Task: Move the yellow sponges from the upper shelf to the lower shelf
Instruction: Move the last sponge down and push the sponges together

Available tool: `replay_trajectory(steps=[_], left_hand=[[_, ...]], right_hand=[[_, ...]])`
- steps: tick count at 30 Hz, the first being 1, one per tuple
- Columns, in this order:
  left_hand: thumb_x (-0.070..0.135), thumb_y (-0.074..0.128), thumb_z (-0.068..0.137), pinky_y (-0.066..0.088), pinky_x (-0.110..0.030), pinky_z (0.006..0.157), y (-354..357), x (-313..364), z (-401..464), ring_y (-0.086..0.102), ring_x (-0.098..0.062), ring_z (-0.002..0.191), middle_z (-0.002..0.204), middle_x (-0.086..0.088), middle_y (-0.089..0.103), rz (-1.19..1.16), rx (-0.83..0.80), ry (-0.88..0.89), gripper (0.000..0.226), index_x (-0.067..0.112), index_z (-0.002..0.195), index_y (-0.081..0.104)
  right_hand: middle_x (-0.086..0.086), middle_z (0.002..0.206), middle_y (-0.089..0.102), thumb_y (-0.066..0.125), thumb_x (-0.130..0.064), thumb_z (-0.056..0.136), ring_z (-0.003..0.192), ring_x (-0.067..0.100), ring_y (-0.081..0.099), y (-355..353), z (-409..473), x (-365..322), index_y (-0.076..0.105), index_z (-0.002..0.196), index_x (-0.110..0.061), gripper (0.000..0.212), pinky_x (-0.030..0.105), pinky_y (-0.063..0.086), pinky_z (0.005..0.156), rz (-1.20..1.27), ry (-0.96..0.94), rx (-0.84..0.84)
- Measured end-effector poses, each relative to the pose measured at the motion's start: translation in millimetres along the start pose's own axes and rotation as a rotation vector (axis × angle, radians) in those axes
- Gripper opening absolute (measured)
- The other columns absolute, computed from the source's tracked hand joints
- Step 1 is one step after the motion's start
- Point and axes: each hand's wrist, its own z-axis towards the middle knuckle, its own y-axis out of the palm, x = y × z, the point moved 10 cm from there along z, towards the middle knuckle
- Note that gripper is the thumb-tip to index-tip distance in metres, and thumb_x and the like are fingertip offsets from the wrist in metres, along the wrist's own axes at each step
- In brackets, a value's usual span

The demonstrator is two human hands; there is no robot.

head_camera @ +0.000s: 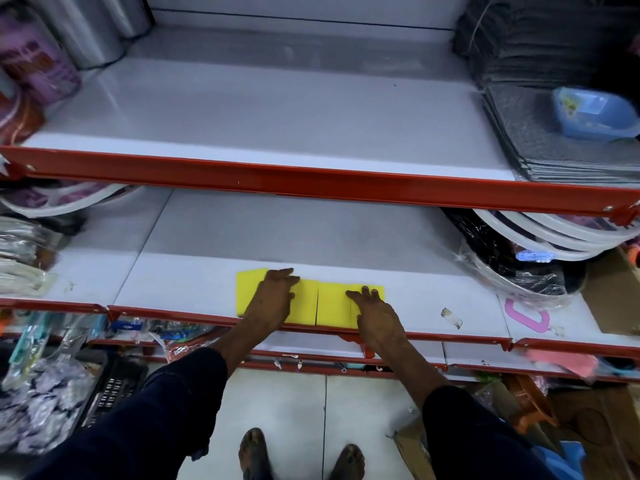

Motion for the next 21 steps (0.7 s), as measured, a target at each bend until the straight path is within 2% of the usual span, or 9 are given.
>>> replay_trajectory(steps=[3, 6, 12, 15, 18, 21], left_hand=[[0.004, 0.058, 0.088, 0.045, -0.047, 0.105, -18.7, -40.8, -1.8, 0.039, -0.038, 0.138, 0.155, -0.015, 0.039, 0.17, 0.001, -0.213, 0.054, 0.011, 0.141, 0.048], [0.006, 0.06, 0.087, 0.047, -0.048, 0.097, -16.6, -72.2, -11.9, 0.043, -0.041, 0.128, 0.153, -0.016, 0.033, 0.248, -0.091, -0.339, 0.057, 0.012, 0.141, 0.043], [-0.004, 0.062, 0.074, 0.05, -0.041, 0.102, 7.0, -82.9, -13.8, 0.048, -0.035, 0.134, 0.152, -0.017, 0.042, 0.135, -0.172, -0.237, 0.067, 0.012, 0.138, 0.052], [-0.003, 0.061, 0.077, 0.047, -0.036, 0.106, 5.2, -66.0, -15.1, 0.049, -0.032, 0.134, 0.152, -0.016, 0.042, 0.125, -0.17, -0.202, 0.064, 0.011, 0.139, 0.052], [0.003, 0.059, 0.083, 0.041, -0.03, 0.108, 7.4, -56.3, -14.1, 0.042, -0.027, 0.14, 0.152, -0.014, 0.043, 0.16, -0.185, -0.172, 0.06, 0.011, 0.142, 0.048], [0.005, 0.057, 0.087, 0.037, -0.03, 0.107, 4.7, -51.1, -15.4, 0.035, -0.024, 0.145, 0.153, -0.012, 0.042, 0.189, -0.198, -0.177, 0.059, 0.012, 0.144, 0.044]], right_hand=[[0.013, 0.163, 0.017, 0.067, -0.003, 0.083, 0.15, 0.033, 0.017, 1.2, 0.3, -1.5, 0.028, 0.15, -0.026, 0.081, 0.043, 0.039, 0.113, -0.002, 0.01, -0.011], [0.013, 0.162, 0.017, 0.066, -0.003, 0.083, 0.15, 0.032, 0.017, 1.9, -0.3, -1.8, 0.028, 0.15, -0.026, 0.08, 0.043, 0.04, 0.112, -0.001, 0.031, -0.005], [0.013, 0.162, 0.02, 0.059, 0.001, 0.082, 0.15, 0.031, 0.019, 0.6, -0.3, -3.8, 0.031, 0.149, -0.026, 0.077, 0.042, 0.041, 0.111, 0.018, 0.053, 0.021], [0.013, 0.162, 0.02, 0.058, 0.001, 0.082, 0.15, 0.032, 0.018, 1.4, -1.9, -4.2, 0.031, 0.149, -0.026, 0.077, 0.041, 0.04, 0.111, 0.02, 0.062, 0.013], [0.014, 0.162, 0.019, 0.06, 0.0, 0.083, 0.15, 0.032, 0.017, 0.6, -2.4, -5.1, 0.031, 0.149, -0.025, 0.076, 0.043, 0.04, 0.112, 0.017, 0.073, 0.006], [0.015, 0.162, 0.017, 0.063, -0.003, 0.083, 0.15, 0.033, 0.015, -0.3, -3.7, -8.8, 0.029, 0.15, -0.025, 0.078, 0.044, 0.04, 0.113, -0.002, 0.084, -0.015]])
